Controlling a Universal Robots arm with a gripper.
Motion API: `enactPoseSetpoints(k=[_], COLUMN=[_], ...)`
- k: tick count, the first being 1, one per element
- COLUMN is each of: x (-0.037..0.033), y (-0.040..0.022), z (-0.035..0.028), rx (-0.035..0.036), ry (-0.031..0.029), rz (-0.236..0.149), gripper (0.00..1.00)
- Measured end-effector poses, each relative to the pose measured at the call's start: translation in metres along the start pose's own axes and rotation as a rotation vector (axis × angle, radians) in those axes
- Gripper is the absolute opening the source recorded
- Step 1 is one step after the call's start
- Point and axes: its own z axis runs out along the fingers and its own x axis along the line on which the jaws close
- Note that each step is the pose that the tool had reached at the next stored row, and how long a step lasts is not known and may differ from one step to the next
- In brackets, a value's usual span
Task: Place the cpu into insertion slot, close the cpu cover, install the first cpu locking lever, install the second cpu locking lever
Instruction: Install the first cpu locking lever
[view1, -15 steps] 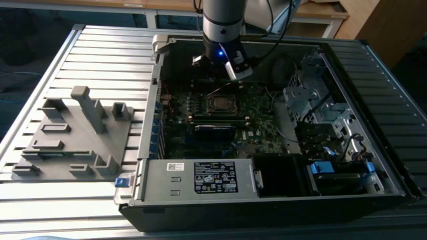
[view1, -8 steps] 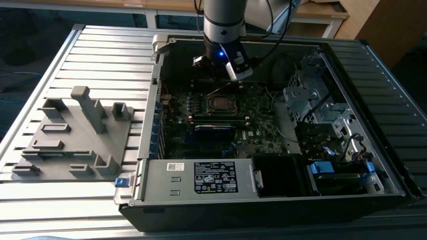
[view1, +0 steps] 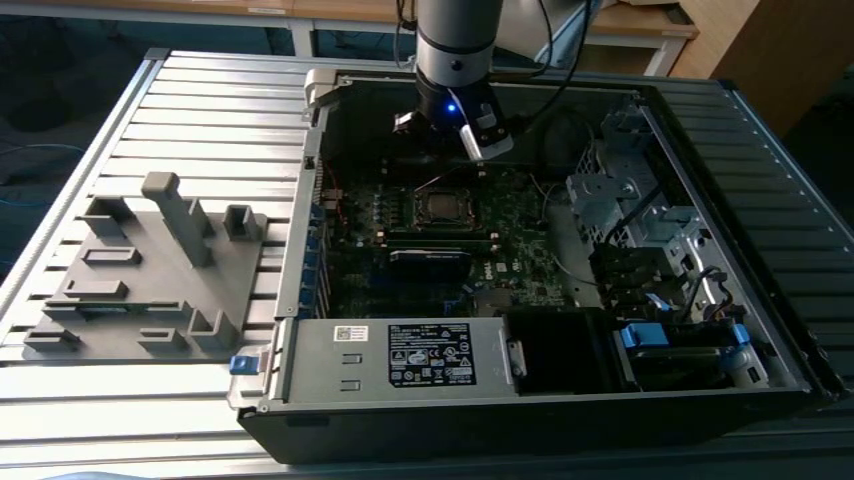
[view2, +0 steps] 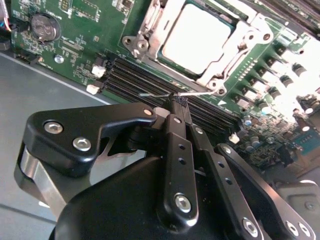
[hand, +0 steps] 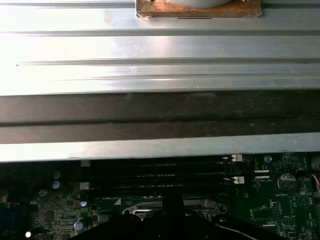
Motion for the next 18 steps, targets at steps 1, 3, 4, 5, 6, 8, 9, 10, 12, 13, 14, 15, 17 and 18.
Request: enactPoseSetpoints(k=[1, 3, 4, 5, 6, 8, 9, 10, 12, 13, 14, 15, 17, 18], x=[-0.0004, -0.0011, -0.0014, -0.0015, -0.0017, -0.0017, -0.0017, -0.0017, -0.0017, -0.0018, -0.0021, -0.0025, -0.0034, -0.0039], y=[-0.0001, -0.0002, -0.0003, -0.0004, -0.0005, -0.0006, -0.0006, -0.0006, -0.0006, -0.0007, -0.0007, -0.0008, -0.0010, -0.0010], z=[0.0005, 0.0017, 0.0023, 0.0030, 0.0036, 0.0039, 0.0039, 0.0040, 0.0042, 0.0047, 0.0051, 0.0055, 0.0067, 0.0072], rx=[0.0001, 0.0005, 0.0007, 0.0009, 0.0011, 0.0013, 0.0014, 0.0013, 0.0012, 0.0007, 0.0008, 0.0013, 0.0014, 0.0015], ry=[0.0000, -0.0013, -0.0023, -0.0034, -0.0043, -0.0046, -0.0047, -0.0047, -0.0048, -0.0050, -0.0051, -0.0052, -0.0058, -0.0064], rz=[0.000, 0.008, 0.014, 0.019, 0.024, 0.027, 0.027, 0.027, 0.027, 0.027, 0.028, 0.029, 0.033, 0.036], gripper=[0.11, 0.11, 0.11, 0.11, 0.11, 0.11, 0.11, 0.11, 0.11, 0.11, 0.11, 0.11, 0.11, 0.11])
